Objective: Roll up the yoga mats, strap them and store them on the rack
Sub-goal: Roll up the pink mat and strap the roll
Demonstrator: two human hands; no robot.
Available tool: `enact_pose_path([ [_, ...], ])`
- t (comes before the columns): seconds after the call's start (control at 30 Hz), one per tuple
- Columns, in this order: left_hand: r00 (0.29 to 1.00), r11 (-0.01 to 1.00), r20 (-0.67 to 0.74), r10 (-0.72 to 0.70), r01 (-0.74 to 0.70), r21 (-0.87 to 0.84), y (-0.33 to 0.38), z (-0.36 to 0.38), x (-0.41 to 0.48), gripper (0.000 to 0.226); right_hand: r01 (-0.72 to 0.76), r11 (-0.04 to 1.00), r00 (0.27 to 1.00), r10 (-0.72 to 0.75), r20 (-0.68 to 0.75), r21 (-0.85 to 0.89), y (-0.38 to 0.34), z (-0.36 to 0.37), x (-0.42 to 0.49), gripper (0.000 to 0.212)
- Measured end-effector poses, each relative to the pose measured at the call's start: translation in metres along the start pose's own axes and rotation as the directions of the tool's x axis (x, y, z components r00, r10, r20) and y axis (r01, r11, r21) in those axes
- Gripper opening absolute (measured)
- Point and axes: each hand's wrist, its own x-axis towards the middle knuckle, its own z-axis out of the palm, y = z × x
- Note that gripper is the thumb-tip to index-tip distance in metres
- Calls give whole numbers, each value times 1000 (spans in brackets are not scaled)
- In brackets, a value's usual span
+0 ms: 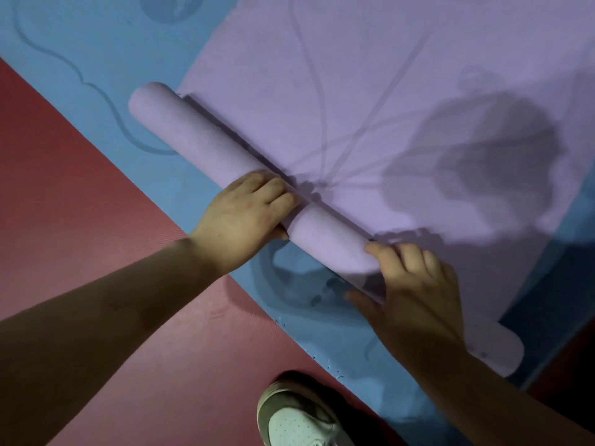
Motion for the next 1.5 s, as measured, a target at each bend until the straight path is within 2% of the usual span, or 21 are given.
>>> enact_pose_path([
  [0.1, 999, 1000, -35, -16, 16, 2, 3, 3, -1, 45, -6, 1000, 1000, 6, 22, -8, 1, 0, 0, 62],
  [0.27, 989, 994, -130, -73, 83, 74, 14, 11, -9, 43, -10, 1000, 1000, 10, -27, 7, 0, 1, -2, 59],
  [0.43, 1000, 997, 17, -26, 25, 70, 10, 1, 2, 73, -13, 1000, 999, 13, -37, -2, 7, 2, 1, 48],
  [0.6, 999, 996, -18, -35, 37, 84, 15, 1, 17, 48, -37, 999, 997, 38, -61, 26, 11, -2, 9, 51],
  [0.83, 1000, 995, 14, -14, 12, 102, 13, -2, 27, 49, -10, 1000, 995, 12, -100, 21, 12, -6, 17, 48],
  [0.93, 999, 995, -45, 20, -15, 100, 16, -2, 29, 44, 9, 998, 993, -2, -119, 55, 13, -6, 17, 36],
  [1.0, 997, 996, -70, 39, -33, 80, 15, 2, 27, 37, 7, 999, 995, -1, -104, 53, 13, -4, 16, 36],
  [1.13, 996, 997, -81, 32, -26, 79, 16, 7, 30, 40, -29, 997, 995, 35, -91, 64, 21, -4, 20, 37],
  [1.27, 999, 998, -29, 20, -18, 62, 16, 0, 42, 47, -25, 1000, 991, 25, -133, -1, 30, -3, 26, 34],
  [1.37, 995, 995, 81, 55, -61, 75, 13, -6, 52, 71, -53, 998, 985, 46, -165, -34, 33, 1, 32, 33],
  [1.5, 995, 997, 96, 7, -15, 82, 16, -7, 64, 65, -102, 994, 979, 92, -185, -47, 30, -1, 39, 37],
])
